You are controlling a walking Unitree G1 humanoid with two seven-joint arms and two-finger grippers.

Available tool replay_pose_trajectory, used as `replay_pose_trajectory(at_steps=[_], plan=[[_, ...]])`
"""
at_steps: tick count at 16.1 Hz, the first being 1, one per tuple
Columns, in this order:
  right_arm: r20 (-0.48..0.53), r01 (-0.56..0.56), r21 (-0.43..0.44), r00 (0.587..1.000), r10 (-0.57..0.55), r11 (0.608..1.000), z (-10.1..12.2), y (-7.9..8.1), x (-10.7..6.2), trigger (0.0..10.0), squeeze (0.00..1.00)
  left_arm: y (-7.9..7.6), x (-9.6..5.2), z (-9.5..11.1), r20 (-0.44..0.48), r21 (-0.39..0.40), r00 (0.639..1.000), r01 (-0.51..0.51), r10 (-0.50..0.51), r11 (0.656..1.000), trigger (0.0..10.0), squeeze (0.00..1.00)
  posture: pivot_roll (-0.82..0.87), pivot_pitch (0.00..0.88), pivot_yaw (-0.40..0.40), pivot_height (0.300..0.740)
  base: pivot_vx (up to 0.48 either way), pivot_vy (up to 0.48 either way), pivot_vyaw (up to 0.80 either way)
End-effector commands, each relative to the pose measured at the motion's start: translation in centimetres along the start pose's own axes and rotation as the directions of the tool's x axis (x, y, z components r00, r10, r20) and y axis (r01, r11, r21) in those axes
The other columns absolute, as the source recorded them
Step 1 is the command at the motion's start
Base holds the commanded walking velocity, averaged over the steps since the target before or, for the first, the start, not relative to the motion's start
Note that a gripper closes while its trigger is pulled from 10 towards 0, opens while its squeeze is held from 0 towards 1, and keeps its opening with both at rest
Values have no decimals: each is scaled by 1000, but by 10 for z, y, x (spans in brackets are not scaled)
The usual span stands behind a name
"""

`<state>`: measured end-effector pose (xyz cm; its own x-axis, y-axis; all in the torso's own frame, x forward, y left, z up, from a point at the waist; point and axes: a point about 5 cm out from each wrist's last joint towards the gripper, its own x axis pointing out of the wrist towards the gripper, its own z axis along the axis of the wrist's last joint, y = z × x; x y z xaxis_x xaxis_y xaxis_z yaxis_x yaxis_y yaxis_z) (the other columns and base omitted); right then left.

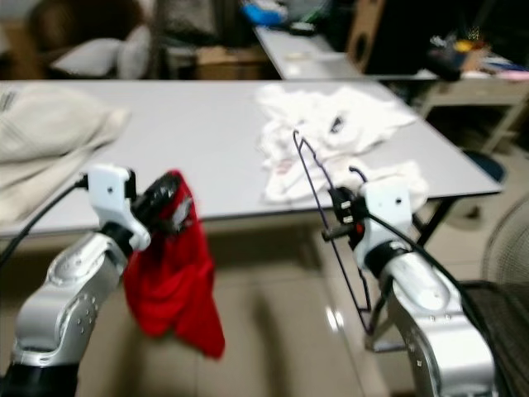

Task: Hang hanger

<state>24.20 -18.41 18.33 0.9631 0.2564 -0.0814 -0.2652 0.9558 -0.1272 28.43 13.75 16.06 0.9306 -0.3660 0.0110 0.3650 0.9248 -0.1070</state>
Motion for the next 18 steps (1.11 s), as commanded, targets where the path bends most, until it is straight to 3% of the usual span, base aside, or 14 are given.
replay_pose_trajectory(at_steps=[1, 2, 4, 6, 10, 12, 13, 14, 15, 17, 18], plan=[[6, -1, 6, 1000, 1, 1000, 3, -10, -5, 10000, 0, -21, 12, 18, 77, 12, 992, 104, -105, 994, 10000, 0, 2, 0, -15, 740, 439, 0, 0], [16, -86, 18, 996, 85, 996, 7, -9, -9, 10000, 0, -23, 18, 23, 90, 19, 987, 130, -132, 991, 10000, 0, 5, 0, -15, 740, 431, 0, 0], [-1, -320, -11, 947, 320, 947, 15, -5, -26, 10000, 0, -22, 35, 40, 130, 46, 977, 166, -170, 985, 10000, 0, 8, 0, -15, 740, 442, 0, 0], [-37, -421, -23, 907, 421, 907, 20, -11, -39, 10000, 0, -16, 51, 54, 154, 68, 971, 175, -183, 982, 10000, 0, 6, 0, -16, 740, 446, 0, 0], [-132, -639, 33, 759, 637, 768, 30, -15, -68, 10000, 0, -22, 90, 91, 194, 158, 942, 247, -275, 956, 10000, 0, -2, 0, -16, 740, 448, 0, 0], [-143, -655, 29, 744, 652, 755, 33, -16, -68, 10000, 0, -24, 100, 104, 215, 177, 931, 261, -296, 949, 10000, 0, 0, 0, -20, 740, 448, 0, 0], [-95, -714, 43, 694, 714, 699, 44, -11, -68, 10000, 0, -28, 115, 130, 260, 196, 910, 277, -323, 941, 10000, 0, 3, 0, -25, 740, 461, 0, 0], [-82, -737, 50, 669, 738, 674, 46, -8, -68, 10000, 0, -31, 117, 137, 272, 206, 902, 285, -335, 936, 10000, 0, 3, 0, -25, 740, 461, 0, 0], [-75, -779, 63, 620, 781, 624, 45, 1, -66, 10000, 0, -39, 122, 153, 305, 203, 879, 316, -366, 927, 10000, 0, 2, 0, -23, 740, 480, 0, 0], [-129, -792, 67, 596, 792, 607, 34, 15, -53, 10000, 0, -55, 124, 177, 362, 215, 828, 372, -427, 903, 10000, 0, 1, 0, -20, 740, 461, 0, 0], [-209, -764, 13, 629, 749, 645, 21, 19, -38, 10000, 0, -62, 121, 196, 417, 202, 790, 401, -449, 893, 10000, 0, 3, 0, -18, 740, 458, 0, 0]])
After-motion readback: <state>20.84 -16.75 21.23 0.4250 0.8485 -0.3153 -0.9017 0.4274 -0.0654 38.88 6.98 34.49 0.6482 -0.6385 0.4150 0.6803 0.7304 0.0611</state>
